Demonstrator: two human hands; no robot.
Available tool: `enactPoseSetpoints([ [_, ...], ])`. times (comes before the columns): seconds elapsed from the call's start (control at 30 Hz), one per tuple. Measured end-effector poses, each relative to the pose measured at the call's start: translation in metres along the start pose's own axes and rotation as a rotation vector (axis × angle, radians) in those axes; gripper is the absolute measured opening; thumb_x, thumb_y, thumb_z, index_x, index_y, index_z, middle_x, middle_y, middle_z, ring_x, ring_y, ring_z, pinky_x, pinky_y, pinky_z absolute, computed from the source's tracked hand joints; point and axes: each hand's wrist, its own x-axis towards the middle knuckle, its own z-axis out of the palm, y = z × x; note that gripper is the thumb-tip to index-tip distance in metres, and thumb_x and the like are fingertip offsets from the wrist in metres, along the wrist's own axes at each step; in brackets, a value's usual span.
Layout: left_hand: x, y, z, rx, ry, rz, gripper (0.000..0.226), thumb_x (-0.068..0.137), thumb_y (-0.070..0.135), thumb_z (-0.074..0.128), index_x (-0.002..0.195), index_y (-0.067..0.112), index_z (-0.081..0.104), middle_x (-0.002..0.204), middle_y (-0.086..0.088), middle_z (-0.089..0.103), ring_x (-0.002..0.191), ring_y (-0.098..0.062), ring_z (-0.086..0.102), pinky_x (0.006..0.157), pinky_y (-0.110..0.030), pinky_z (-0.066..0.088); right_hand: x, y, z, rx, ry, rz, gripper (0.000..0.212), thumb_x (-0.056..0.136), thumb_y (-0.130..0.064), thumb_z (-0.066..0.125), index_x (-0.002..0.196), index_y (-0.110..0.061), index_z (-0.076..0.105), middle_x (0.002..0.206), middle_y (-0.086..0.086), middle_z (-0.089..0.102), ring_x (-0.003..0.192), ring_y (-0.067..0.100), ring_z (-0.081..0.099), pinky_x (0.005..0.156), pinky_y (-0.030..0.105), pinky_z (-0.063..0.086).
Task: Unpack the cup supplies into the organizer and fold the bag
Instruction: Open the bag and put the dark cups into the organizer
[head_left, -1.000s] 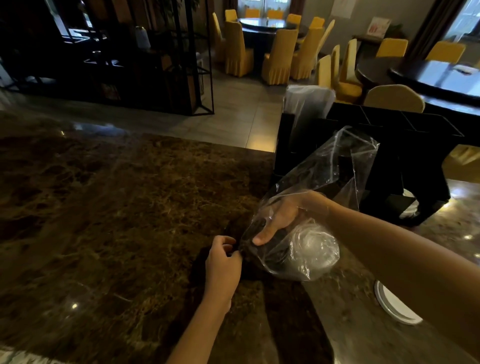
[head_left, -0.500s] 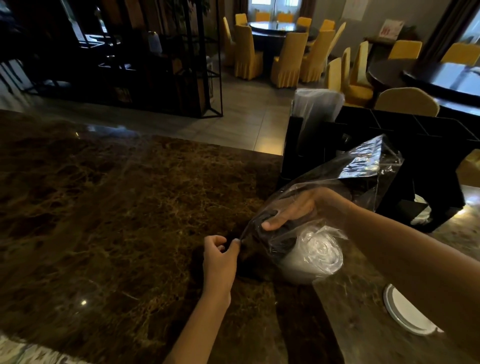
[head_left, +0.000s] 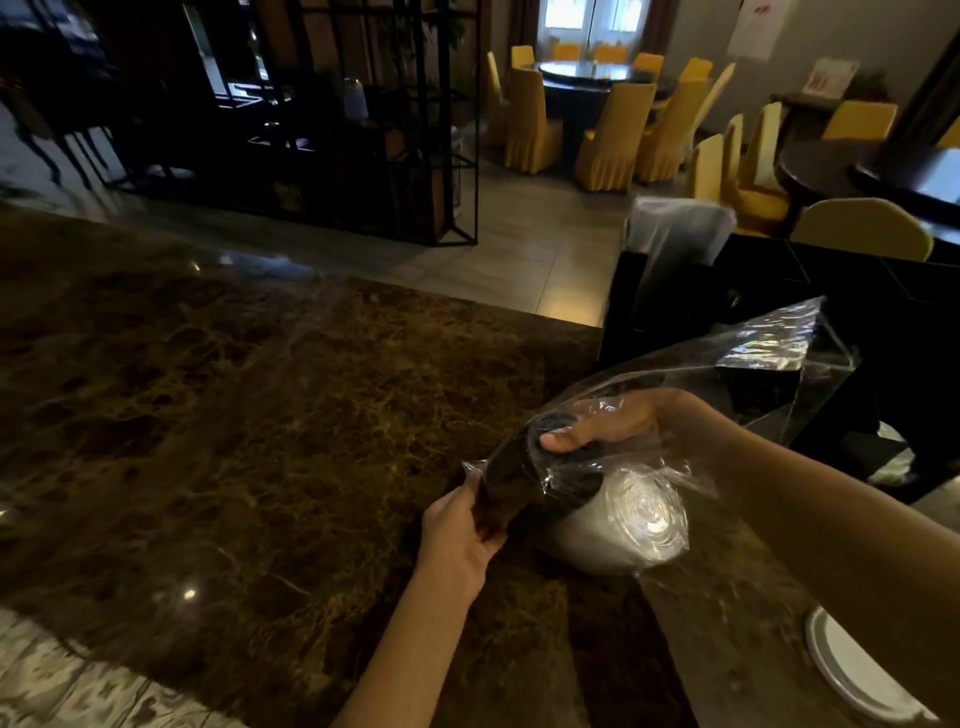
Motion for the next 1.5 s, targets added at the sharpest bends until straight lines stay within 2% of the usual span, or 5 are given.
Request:
enactPoseSetpoints([
  [0.23,0.002,0.004,0.000,0.102,0.128,0.156,0.021,0.101,0.016,0.055,0.096,0.010,0.075,0.106,-0.013,0.075,0.103,-0.027,0.068,0.089,-0.047,0.056,0.011,-0.006,0.013,-0.028,0.065,0.020,0.111,0.044,-0.074,0.082,0.137,-0.019,0.056,0.135,0.005,0.063,0.121,0.027,0.061,0.108,0.042,0.046],
  [0.43,0.008,0.015,-0.006,0.129,0.220,0.255,0.019,0.099,0.012,0.057,0.093,0.006,0.074,0.097,-0.013,0.076,0.092,-0.022,0.072,0.074,-0.036,0.059,0.022,-0.018,0.008,0.012,0.016,-0.041,0.051,0.079,-0.052,0.069,0.120,-0.023,0.064,0.118,0.000,0.074,0.106,0.015,0.072,0.086,0.025,0.058],
  [0.87,0.036,0.049,-0.044,0.170,0.419,0.364,0.023,0.098,0.009,0.057,0.078,0.010,0.066,0.084,-0.014,0.073,0.073,-0.021,0.075,0.055,-0.028,0.058,0.031,-0.072,0.000,0.194,0.098,-0.080,0.085,0.068,-0.057,0.083,0.128,-0.001,0.061,0.132,0.024,0.065,0.124,0.042,0.060,0.113,0.056,0.040],
  [1.2,0.028,0.072,-0.064,0.411,0.433,0.382,0.016,0.098,0.014,0.059,0.085,0.008,0.066,0.097,-0.019,0.073,0.083,-0.023,0.072,0.081,-0.041,0.061,0.022,-0.097,-0.002,0.263,0.155,-0.101,0.088,0.063,-0.062,0.085,0.130,-0.011,0.060,0.127,0.017,0.070,0.115,0.036,0.068,0.102,0.049,0.052],
  [1.5,-0.090,0.137,0.032,0.734,0.183,1.299,0.043,0.097,0.045,0.044,0.137,0.030,0.052,0.129,0.017,0.053,0.105,0.020,0.050,0.075,-0.006,0.045,-0.011,-0.122,0.018,0.327,0.328,-0.072,0.097,0.049,-0.072,0.085,0.126,-0.019,0.059,0.123,0.018,0.069,0.107,0.038,0.071,0.097,0.053,0.055],
])
